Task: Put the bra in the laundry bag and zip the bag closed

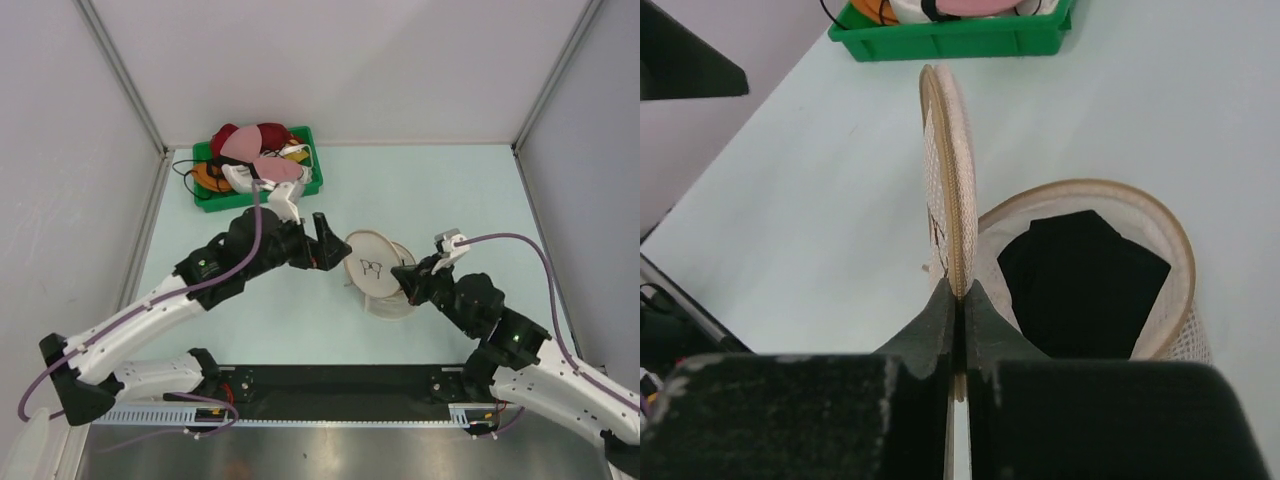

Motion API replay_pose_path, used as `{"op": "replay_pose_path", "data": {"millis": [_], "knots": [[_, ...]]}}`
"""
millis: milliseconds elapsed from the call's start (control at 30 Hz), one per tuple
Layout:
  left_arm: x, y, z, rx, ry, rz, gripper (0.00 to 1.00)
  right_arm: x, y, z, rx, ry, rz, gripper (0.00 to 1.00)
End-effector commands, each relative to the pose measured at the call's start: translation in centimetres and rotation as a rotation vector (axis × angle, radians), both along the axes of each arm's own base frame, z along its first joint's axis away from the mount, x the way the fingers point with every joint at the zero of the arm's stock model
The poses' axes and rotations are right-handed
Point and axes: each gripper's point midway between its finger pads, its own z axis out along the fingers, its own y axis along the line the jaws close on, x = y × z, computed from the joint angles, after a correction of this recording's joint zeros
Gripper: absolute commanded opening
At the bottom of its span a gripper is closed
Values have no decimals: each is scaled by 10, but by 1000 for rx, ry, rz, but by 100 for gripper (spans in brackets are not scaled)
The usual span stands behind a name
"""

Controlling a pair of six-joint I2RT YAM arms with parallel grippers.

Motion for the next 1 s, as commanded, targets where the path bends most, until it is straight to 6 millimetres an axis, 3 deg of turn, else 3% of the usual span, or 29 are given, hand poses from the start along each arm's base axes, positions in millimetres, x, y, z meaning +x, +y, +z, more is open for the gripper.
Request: {"op": "replay_pose_path", "data": {"millis": [0,33,100,133,167,267,367,433,467,533,600,767,833,967], "knots": [[10,-29,-19,134,-165,-216,100,-13,-3,-7,127,222,54,0],[14,-35,-37,170,-143,-242,99,-10,-6,-12,136,252,42,0],[20,-42,-53,222,-126,-288,99,-5,-7,-20,170,329,35,0],[25,-50,-74,257,-86,-319,99,-3,-7,-24,176,350,32,0],[29,-55,-79,263,-79,-334,99,-4,-6,-32,179,387,48,0],[48,-56,-114,299,22,-343,99,3,-11,-47,196,461,39,0],[60,-69,-133,226,77,-404,100,9,-20,-62,194,553,23,0],[65,-79,-134,212,92,-445,99,15,-27,-71,211,619,24,0],[66,-82,-154,235,136,-467,99,17,-29,-72,219,634,25,0],[65,-95,-157,200,157,-515,99,24,-36,-73,237,657,34,0],[66,-102,-173,188,219,-521,82,32,-38,-74,229,690,29,0],[59,-108,-179,123,303,-491,35,58,-50,-81,146,735,-28,6],[49,-105,-179,99,326,-484,28,69,-58,-81,124,753,-76,10],[30,-109,-167,34,348,-469,1,87,-63,-91,92,797,-119,16]]}}
